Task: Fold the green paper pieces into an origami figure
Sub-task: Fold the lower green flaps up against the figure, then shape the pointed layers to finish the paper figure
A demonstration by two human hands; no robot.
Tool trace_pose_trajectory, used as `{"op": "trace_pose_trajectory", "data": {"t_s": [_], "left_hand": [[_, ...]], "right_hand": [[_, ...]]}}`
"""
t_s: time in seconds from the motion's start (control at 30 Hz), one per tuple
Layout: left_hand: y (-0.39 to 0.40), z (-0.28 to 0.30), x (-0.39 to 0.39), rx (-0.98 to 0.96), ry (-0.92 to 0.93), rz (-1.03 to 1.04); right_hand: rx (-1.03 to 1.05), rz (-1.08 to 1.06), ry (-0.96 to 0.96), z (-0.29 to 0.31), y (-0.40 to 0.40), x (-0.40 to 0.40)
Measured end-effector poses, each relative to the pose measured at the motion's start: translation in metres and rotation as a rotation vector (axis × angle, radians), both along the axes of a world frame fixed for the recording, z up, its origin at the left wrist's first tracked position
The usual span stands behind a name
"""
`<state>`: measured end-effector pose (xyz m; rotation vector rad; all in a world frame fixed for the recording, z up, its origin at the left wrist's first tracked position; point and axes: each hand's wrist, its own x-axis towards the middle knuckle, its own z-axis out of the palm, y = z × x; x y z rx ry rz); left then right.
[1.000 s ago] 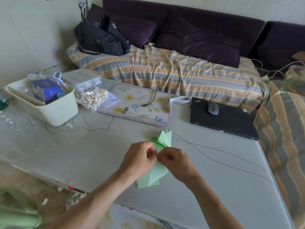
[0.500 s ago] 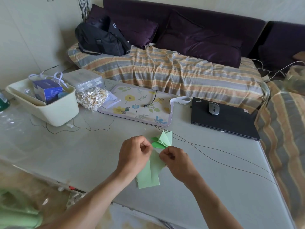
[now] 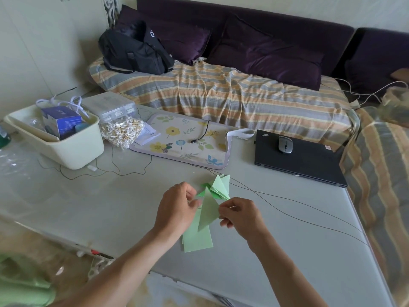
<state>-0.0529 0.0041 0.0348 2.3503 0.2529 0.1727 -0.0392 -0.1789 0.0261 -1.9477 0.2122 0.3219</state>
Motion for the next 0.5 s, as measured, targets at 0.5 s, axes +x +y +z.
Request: {"op": "trace_pose_trajectory", "data": {"t_s": [0.5], "left_hand": [[-0.001,-0.032,-0.022,0.635,0.332,-0.560]], "right_hand": [[0.273,-0.609,-0.011,-0.022,0.014,0.035]]}}
